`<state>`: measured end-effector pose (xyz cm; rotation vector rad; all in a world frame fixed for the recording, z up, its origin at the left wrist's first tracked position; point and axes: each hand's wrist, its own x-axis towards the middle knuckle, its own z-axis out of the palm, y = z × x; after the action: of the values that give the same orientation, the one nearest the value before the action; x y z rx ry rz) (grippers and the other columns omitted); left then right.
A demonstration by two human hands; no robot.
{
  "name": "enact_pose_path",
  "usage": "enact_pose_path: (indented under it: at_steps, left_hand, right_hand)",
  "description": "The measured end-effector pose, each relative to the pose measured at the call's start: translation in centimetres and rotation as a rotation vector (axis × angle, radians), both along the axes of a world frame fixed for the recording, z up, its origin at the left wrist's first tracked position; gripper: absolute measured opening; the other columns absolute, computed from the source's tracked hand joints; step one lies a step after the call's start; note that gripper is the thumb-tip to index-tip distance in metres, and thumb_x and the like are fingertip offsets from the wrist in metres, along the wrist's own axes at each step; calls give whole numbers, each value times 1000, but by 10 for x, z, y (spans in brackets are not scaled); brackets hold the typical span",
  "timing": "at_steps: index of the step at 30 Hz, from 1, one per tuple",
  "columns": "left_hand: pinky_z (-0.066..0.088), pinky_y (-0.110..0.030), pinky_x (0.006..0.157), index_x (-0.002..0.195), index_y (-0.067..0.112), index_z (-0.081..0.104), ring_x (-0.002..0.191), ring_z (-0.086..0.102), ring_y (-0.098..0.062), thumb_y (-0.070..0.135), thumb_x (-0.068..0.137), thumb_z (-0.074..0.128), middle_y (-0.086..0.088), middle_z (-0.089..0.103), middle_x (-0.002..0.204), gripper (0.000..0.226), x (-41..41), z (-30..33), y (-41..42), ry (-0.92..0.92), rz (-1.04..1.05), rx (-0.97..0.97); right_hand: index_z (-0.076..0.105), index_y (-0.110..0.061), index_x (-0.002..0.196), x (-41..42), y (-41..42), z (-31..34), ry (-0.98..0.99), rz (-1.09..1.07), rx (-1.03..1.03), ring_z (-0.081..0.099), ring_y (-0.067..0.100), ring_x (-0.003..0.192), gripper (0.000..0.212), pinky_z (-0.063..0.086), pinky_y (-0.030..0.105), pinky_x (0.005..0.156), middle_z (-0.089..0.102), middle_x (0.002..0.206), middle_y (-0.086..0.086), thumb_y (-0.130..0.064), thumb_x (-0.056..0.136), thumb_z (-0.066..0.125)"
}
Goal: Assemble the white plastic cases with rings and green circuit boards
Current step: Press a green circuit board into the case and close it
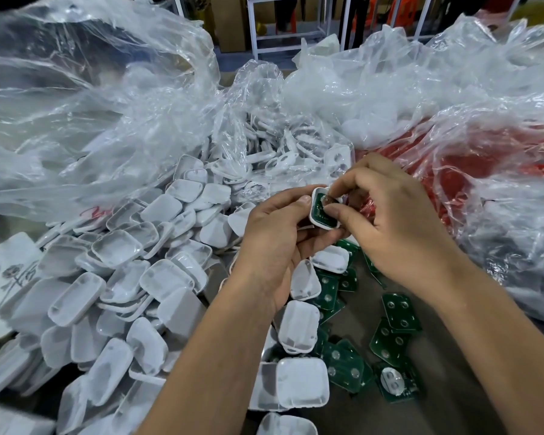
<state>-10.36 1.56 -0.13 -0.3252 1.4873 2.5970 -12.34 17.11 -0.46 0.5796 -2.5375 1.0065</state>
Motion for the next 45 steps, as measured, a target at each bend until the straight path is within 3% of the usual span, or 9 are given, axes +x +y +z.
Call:
enact_pose_path:
  at_steps: [13,21,25,29,33,39,45]
  left_hand:
    - [62,-30,64,105,-2,73,76,75,-26,-3,101,50,-25,76,96,23,0,-4,2,26,15,-36]
    - [61,-27,67,110,-3,72,84,73,-35,-14,90,58,-31,73,106,27,2,-11,2,75,17,-118]
    - [61,-28,66,106,-3,72,76,73,-31,-16,89,59,-35,70,107,26,2,-10,2,78,32,-121]
    - [60,-25,63,106,-5,73,73,74,-30,-16,89,60,-29,74,99,24,2,-10,3,84,34,-115]
    - [61,-24,63,106,-4,73,70,75,-26,-15,90,59,-18,76,89,23,2,-9,4,108,29,-118]
    - [61,-26,63,103,-3,74,69,76,-28,-16,90,58,-18,75,90,24,2,-5,6,76,50,-77]
    - [62,-27,64,96,0,75,65,73,-25,-12,92,60,-18,74,89,19,2,-4,4,92,20,-53]
  right_hand:
    - [68,-24,92,2,1,4,31,-28,13,59,-1,81,15,40,4,72,58,94,-13,-25,87,82]
    - [75,-18,92,4,2,7,13,-13,0,62,2,76,16,45,9,70,64,90,-10,-23,83,87]
    - [76,-20,91,5,2,10,-8,-14,-43,64,4,77,17,48,13,69,65,88,-11,-25,81,88]
    - [75,-27,89,6,3,10,-62,-28,-127,67,4,76,17,53,17,69,70,83,-12,-27,79,90]
    - [75,-30,87,7,3,8,-156,-27,-258,72,5,64,17,58,20,58,74,71,-8,-26,80,89]
    - [69,-22,93,3,-1,3,-309,8,-548,71,12,60,19,53,21,51,77,80,0,-16,86,85]
    - [68,-24,94,3,-2,2,-332,-46,-604,70,17,56,26,54,27,48,75,78,5,-17,81,89]
